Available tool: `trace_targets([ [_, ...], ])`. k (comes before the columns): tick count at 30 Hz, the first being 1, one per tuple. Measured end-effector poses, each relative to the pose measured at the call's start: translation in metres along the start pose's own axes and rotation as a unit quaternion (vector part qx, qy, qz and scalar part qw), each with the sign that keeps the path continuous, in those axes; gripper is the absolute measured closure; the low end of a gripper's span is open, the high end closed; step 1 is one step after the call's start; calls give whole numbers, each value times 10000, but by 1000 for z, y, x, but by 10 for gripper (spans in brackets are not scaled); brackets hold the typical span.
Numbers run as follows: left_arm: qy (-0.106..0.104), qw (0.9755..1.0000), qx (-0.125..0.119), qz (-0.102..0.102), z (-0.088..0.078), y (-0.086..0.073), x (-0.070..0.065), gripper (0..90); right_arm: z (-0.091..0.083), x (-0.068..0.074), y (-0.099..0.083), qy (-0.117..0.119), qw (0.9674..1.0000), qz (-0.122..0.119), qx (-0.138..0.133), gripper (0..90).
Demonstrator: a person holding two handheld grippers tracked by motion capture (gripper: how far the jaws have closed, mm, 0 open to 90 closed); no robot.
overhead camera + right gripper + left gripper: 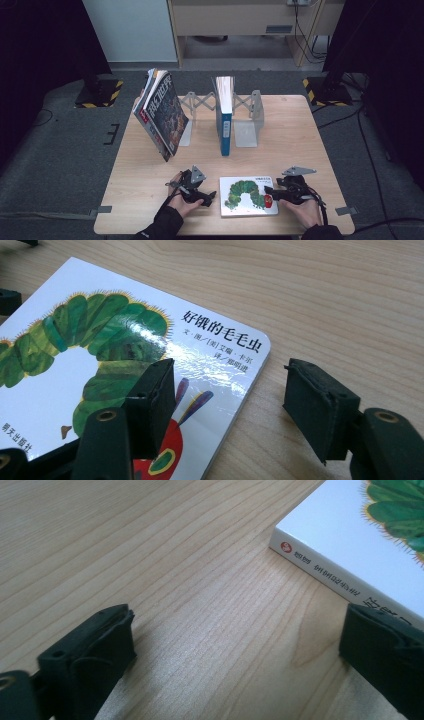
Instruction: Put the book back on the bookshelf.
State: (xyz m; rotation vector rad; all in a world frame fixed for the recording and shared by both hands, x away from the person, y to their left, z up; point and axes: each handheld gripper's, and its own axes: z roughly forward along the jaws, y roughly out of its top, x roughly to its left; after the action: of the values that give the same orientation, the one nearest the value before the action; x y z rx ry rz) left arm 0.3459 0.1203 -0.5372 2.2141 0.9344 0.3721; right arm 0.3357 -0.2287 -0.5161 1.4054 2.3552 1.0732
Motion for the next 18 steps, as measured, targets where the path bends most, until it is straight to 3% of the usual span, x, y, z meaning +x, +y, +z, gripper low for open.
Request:
trace_targets([
  [9,166,9996,-59,-199,-1,0,-4,34,4,1,-3,243,9997,84,44,434],
  [12,124,9996,-53,-236,-2,2,-9,96,5,2,-2,313,9994,135,29,437],
  [14,-28,9995,-130,-292,-1,4,-14,127,5,2,-2,318,9994,111,14,434],
  [16,17,9997,-121,-199,-1,5,-18,118,5,2,-2,333,9994,135,15,430],
  [18,-36,9996,-111,-250,-1,5,-18,133,5,2,-1,327,9994,137,16,428],
])
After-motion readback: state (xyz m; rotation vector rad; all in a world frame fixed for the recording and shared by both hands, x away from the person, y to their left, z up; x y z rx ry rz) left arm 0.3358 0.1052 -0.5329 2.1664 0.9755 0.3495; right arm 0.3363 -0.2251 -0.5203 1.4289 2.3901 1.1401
